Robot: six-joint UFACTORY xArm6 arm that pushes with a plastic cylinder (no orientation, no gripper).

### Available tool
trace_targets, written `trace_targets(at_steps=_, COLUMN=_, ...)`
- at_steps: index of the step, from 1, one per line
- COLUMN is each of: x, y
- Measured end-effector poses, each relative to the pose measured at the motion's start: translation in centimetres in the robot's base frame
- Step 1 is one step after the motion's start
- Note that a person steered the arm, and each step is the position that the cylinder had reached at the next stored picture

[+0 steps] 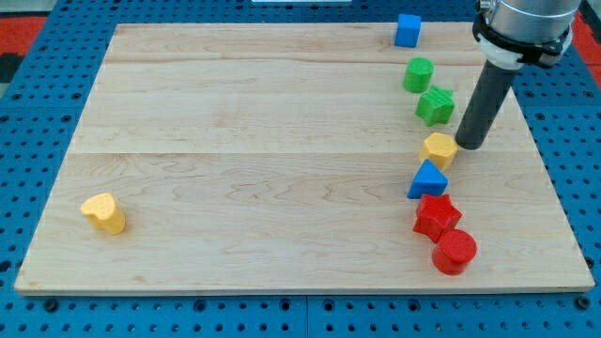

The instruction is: Push the red star towards the bottom center

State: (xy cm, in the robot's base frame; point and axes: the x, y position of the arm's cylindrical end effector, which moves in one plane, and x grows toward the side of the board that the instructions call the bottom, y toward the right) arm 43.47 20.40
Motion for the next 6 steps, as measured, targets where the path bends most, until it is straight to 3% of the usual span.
trace_targets(at_steps=4, x=10.8, y=-1.7)
trace_targets(at_steps=6, x=9.7, y=-11.7)
